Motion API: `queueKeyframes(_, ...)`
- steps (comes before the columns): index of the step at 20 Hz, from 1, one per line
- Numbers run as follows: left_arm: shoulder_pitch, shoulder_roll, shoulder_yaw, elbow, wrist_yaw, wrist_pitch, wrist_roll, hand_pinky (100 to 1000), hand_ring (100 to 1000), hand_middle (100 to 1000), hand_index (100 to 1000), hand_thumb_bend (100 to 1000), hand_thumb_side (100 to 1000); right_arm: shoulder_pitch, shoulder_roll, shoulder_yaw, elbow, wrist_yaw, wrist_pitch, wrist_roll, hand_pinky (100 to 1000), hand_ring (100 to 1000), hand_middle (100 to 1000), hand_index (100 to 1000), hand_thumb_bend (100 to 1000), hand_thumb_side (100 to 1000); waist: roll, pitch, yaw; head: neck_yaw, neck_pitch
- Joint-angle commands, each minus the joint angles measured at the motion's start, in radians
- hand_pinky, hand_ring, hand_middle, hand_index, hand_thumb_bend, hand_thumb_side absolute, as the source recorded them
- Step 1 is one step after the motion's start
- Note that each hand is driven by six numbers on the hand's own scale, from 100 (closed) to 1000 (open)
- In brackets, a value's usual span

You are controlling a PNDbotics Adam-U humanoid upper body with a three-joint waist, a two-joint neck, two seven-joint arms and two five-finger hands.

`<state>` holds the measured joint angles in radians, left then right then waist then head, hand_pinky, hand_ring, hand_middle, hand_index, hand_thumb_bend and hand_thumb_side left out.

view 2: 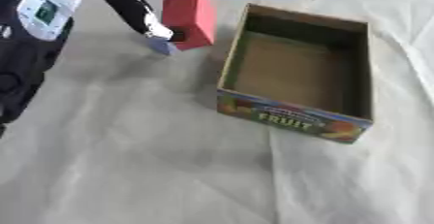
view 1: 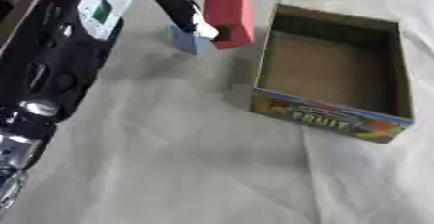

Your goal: Pick up objects on the table and place them in the box.

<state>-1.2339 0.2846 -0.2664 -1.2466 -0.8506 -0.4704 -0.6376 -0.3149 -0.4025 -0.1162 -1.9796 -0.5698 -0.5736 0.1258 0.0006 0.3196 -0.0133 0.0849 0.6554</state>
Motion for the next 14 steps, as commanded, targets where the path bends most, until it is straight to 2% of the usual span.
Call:
queueKeyframes(1, -0.027, -0.034, 0.015, -0.011, -0.015, -0.055, -0.030, 455, 508, 1000, 409, 100, 303, -0.026, -0.023, 0.004, -0.020, -0.032, -0.049, -0.032, 847, 743, 578, 861, 456, 923, -0.005, -0.017, -0.008, 0.017, -0.017)
queueKeyframes(4, -0.026, -0.063, 0.005, -0.002, -0.031, -0.051, -0.004, 450, 505, 1000, 409, 100, 325, -0.040, -0.023, 0.011, -0.020, -0.048, -0.077, -0.049, 851, 741, 580, 853, 453, 921, -0.004, -0.014, -0.018, 0.029, -0.021)
queueKeyframes(8, -0.024, -0.094, -0.009, 0.004, -0.043, -0.062, 0.030, 449, 505, 1000, 408, 100, 302, -0.057, -0.021, 0.025, -0.020, -0.071, -0.112, -0.059, 854, 738, 582, 849, 451, 921, -0.004, -0.010, -0.032, 0.045, -0.028)
queueKeyframes(14, -0.012, -0.128, -0.024, 0.017, -0.076, -0.081, 0.096, 441, 500, 1000, 402, 100, 324, -0.078, -0.011, 0.045, -0.020, -0.107, -0.121, -0.041, 855, 738, 582, 848, 450, 923, -0.004, -0.004, -0.053, 0.067, -0.036)
